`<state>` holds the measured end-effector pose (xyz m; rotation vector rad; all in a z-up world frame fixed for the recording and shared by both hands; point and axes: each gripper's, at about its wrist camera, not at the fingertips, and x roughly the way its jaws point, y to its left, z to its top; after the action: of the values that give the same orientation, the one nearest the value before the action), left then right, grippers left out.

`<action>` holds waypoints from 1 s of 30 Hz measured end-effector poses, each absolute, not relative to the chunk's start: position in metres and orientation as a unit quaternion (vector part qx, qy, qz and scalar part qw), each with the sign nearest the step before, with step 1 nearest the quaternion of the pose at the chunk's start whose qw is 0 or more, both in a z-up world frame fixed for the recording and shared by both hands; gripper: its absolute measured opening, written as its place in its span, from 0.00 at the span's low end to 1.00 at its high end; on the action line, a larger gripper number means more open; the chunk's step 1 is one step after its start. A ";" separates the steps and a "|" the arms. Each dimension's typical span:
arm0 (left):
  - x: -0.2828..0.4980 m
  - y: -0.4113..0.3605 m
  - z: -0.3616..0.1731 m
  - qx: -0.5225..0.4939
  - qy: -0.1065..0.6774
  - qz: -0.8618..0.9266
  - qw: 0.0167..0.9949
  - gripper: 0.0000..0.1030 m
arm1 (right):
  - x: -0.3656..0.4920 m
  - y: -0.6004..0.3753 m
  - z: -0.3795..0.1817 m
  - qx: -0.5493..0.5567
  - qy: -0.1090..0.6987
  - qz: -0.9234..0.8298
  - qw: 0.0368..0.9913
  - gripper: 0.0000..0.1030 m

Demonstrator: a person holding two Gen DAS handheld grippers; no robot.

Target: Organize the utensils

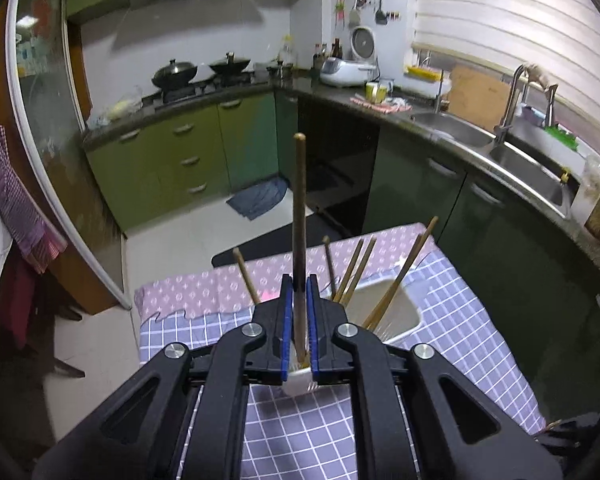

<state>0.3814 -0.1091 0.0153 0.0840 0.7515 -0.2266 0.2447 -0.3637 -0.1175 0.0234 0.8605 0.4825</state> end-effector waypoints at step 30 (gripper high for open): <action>0.193 -0.010 0.008 -0.033 0.320 -0.129 0.938 0.55 | 0.416 -0.316 -0.037 0.033 0.340 0.166 0.925 0.08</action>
<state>0.1932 -0.0097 0.0080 -0.0671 0.6536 -0.2645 0.4156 -0.3155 -0.0366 0.0675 0.6985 0.3402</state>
